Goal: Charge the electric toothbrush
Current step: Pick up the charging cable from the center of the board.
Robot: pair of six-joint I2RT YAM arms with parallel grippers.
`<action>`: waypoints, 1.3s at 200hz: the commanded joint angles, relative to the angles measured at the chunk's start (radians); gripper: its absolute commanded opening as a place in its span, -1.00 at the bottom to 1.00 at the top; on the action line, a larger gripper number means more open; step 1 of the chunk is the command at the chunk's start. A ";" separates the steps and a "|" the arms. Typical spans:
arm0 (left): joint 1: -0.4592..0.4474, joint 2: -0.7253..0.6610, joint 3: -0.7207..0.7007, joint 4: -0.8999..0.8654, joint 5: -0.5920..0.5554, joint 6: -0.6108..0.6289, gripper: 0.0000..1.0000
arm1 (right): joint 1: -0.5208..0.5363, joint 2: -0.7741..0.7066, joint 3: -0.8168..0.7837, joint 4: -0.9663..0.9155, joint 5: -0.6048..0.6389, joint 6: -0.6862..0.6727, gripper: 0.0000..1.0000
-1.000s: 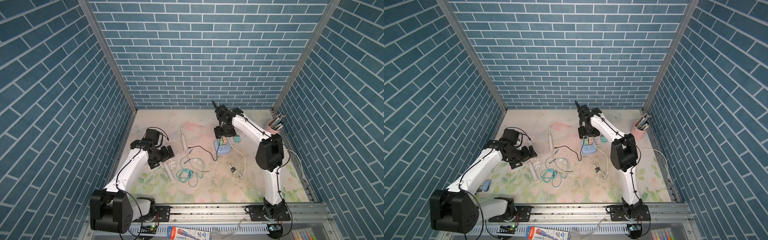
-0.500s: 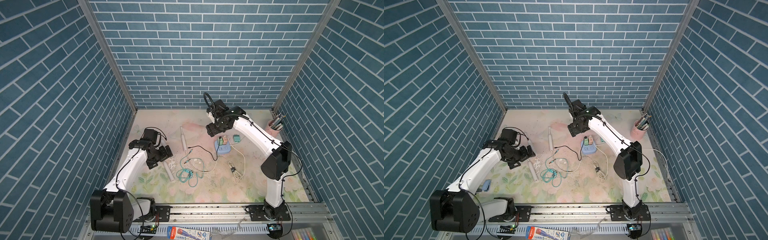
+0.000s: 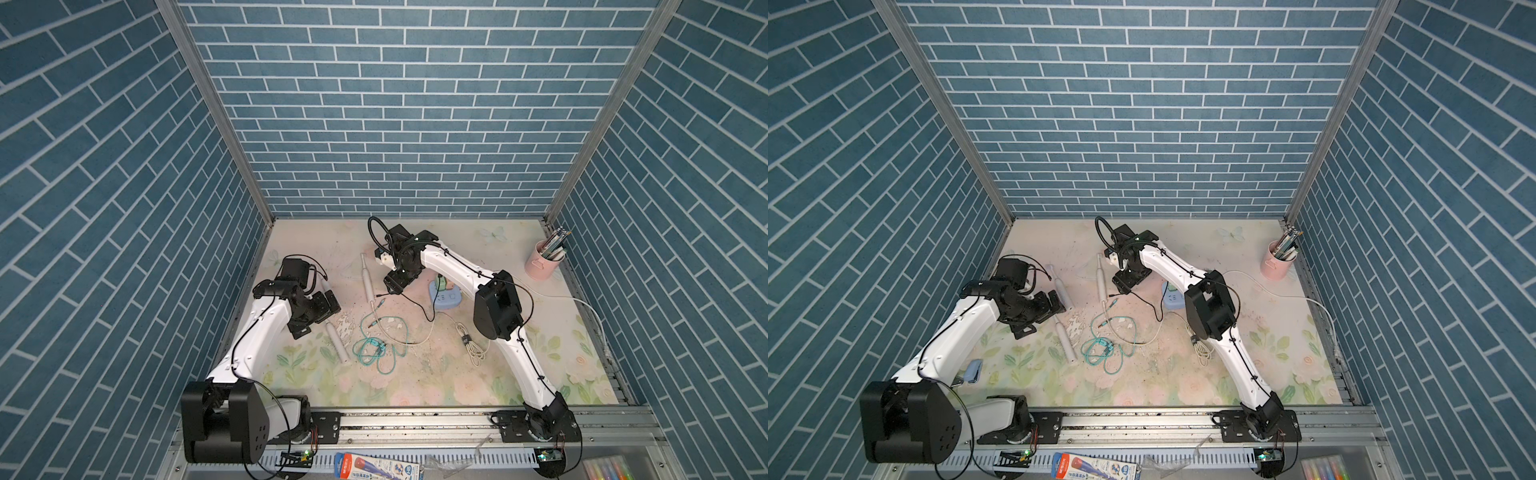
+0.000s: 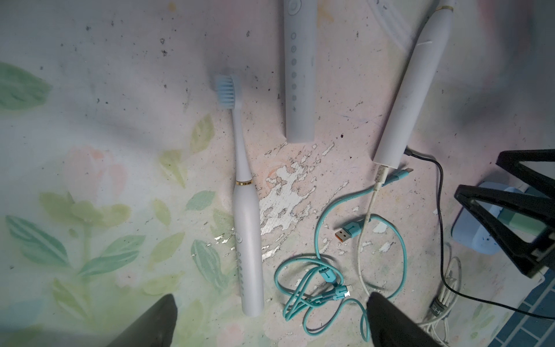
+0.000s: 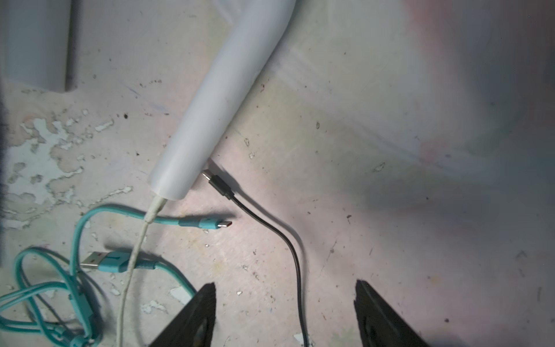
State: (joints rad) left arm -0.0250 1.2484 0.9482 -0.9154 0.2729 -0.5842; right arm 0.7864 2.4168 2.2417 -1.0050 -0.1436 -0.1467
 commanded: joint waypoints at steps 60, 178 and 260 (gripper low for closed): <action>0.025 0.037 0.006 -0.022 -0.011 0.013 0.99 | 0.022 0.084 0.024 0.130 -0.028 -0.152 0.05; 0.037 0.045 0.004 -0.017 -0.006 0.012 0.99 | 0.069 0.068 -0.140 0.259 -0.048 -0.198 -0.25; 0.040 0.050 0.004 -0.017 -0.006 0.011 0.99 | 0.076 -0.002 -0.292 0.351 -0.037 -0.217 -0.95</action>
State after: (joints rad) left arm 0.0074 1.2873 0.9482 -0.9150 0.2710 -0.5846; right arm 0.8574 2.4279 2.0224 -0.6250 -0.1879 -0.3210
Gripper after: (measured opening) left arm 0.995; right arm 0.078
